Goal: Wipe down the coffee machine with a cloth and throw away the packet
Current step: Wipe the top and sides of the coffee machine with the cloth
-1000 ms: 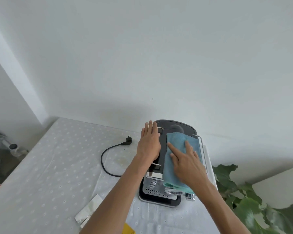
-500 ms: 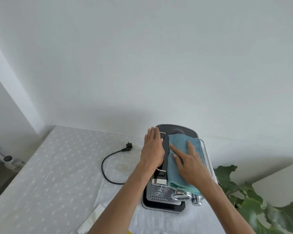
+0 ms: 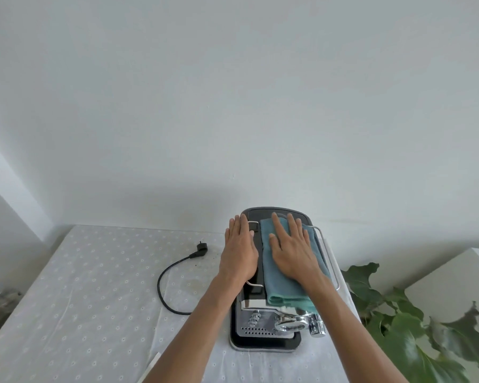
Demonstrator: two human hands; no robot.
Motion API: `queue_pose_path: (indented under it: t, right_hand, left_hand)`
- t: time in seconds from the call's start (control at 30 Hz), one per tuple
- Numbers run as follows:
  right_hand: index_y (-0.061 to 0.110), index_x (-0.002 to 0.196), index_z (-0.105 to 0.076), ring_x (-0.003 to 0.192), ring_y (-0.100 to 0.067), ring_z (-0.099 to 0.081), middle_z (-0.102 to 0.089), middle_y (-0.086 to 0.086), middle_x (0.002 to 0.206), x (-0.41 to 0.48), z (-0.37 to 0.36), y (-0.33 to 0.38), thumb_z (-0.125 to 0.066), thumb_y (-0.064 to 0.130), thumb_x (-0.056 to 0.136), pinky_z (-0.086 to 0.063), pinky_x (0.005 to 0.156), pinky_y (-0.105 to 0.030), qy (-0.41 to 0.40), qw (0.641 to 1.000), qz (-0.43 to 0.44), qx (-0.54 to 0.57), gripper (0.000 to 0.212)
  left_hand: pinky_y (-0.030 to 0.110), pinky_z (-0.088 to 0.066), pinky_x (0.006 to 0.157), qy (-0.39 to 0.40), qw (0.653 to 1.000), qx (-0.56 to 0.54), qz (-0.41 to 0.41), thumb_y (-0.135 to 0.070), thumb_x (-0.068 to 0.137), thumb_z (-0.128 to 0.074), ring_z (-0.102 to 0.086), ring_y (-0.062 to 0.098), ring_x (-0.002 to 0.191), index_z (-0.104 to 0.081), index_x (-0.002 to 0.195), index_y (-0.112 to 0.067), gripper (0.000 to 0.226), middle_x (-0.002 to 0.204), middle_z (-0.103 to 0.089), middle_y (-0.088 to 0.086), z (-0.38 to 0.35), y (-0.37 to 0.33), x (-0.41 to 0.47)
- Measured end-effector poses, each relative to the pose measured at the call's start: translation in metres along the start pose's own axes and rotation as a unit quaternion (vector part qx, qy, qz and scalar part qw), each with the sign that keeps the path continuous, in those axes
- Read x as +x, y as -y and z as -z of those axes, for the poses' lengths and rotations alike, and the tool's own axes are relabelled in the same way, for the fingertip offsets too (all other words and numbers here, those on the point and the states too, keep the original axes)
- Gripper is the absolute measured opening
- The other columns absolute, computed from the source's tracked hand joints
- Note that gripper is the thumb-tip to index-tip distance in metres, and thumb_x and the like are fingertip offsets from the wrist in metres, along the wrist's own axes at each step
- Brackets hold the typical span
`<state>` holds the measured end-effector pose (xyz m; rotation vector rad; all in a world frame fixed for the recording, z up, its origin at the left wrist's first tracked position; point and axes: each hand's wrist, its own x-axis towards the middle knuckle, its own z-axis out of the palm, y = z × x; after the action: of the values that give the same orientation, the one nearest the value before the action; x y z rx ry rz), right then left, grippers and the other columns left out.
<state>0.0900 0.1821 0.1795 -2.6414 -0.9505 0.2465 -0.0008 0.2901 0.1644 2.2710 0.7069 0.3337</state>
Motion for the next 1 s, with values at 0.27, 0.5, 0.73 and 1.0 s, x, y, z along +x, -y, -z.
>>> queue_pose_path:
  t: [0.27,0.5,0.73,1.0]
  right_hand:
    - [0.020,0.162,-0.009,0.157,-0.027,0.006,0.002,-0.012,0.170,0.003,0.003,0.007,-0.024,0.035,0.109,0.001,0.127,-0.040,-0.039,0.999,0.006,0.020,0.057]
    - [0.019,0.162,0.001,0.155,-0.031,0.014,0.012,-0.012,0.168,-0.005,-0.008,0.009,-0.021,0.039,0.109,0.005,0.126,-0.042,-0.003,0.998,0.030,-0.050,0.061]
    - [0.021,0.161,-0.013,0.157,-0.024,0.006,-0.001,-0.007,0.170,0.028,-0.004,0.006,-0.023,0.033,0.109,0.001,0.128,-0.040,-0.004,0.997,0.068,-0.040,0.055]
    - [0.024,0.162,-0.009,0.157,-0.026,0.003,0.001,-0.011,0.170,0.023,-0.005,0.008,-0.025,0.035,0.108,0.001,0.127,-0.040,-0.012,1.000,0.003,-0.007,0.058]
  left_hand:
    - [0.030,0.000,0.124,0.008,1.000,-0.017,0.010,-0.024,0.108,-0.018,0.003,0.018,0.153,-0.004,0.157,-0.007,0.053,0.166,-0.005,0.009,0.000,0.002,0.000]
    - [0.027,0.002,0.124,0.010,0.999,-0.031,0.012,-0.027,0.108,-0.018,0.005,0.015,0.153,-0.002,0.157,-0.010,0.055,0.166,-0.001,0.006,-0.001,0.003,0.002]
    - [0.027,0.002,0.124,0.011,0.999,-0.044,0.019,-0.026,0.108,-0.018,0.005,0.014,0.153,-0.002,0.157,-0.009,0.054,0.166,-0.001,0.005,-0.001,0.002,-0.003]
    - [0.027,0.003,0.123,0.007,1.000,-0.023,0.007,-0.025,0.108,-0.018,0.005,0.017,0.153,-0.001,0.156,-0.008,0.054,0.166,0.000,0.007,-0.001,0.003,-0.003]
